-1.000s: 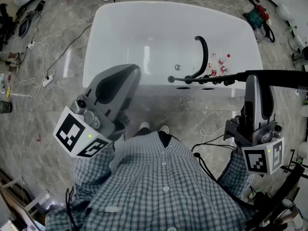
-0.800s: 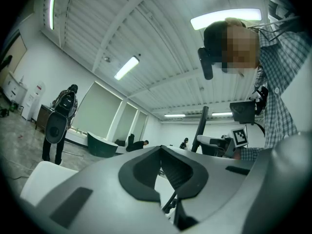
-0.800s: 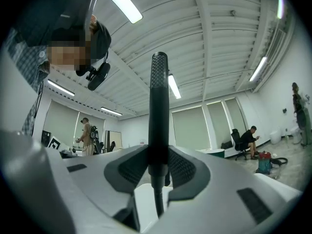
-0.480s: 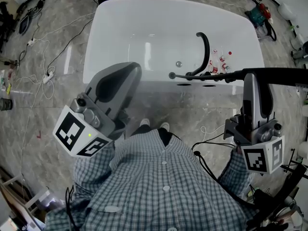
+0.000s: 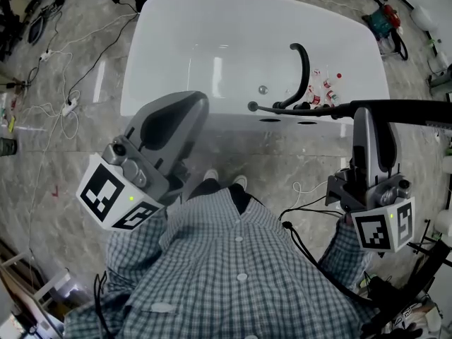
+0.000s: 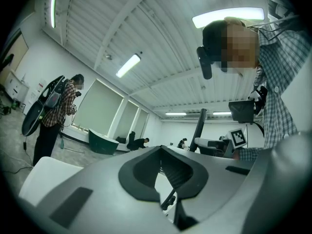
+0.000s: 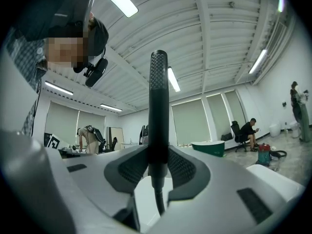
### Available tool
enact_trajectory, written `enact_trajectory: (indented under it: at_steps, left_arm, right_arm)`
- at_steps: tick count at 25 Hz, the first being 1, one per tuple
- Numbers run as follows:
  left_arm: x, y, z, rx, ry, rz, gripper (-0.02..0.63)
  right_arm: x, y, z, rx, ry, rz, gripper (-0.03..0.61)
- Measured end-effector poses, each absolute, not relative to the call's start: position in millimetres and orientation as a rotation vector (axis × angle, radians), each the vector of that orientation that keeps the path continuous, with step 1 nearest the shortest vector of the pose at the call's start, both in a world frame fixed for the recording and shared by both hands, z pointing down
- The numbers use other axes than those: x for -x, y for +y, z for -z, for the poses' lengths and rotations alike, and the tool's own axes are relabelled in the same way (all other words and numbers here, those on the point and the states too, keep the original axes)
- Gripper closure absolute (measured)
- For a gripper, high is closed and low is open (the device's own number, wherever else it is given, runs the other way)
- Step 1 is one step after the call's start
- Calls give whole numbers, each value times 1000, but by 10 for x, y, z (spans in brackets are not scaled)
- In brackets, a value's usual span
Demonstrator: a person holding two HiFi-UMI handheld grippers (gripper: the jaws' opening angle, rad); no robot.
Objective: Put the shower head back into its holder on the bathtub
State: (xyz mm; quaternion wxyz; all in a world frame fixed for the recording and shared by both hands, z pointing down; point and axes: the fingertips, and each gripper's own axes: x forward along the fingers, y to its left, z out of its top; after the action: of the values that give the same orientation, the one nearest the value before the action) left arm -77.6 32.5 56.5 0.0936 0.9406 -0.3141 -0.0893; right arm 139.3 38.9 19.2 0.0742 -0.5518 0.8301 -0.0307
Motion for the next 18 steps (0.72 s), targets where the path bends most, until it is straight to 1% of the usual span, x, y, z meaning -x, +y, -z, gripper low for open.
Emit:
enact_trajectory:
  at_steps: [18]
  left_arm:
    - [684,331,-637,-2770,-908,240,606]
  right_arm:
    - [-1285,333,-432,1640,2543,197,456]
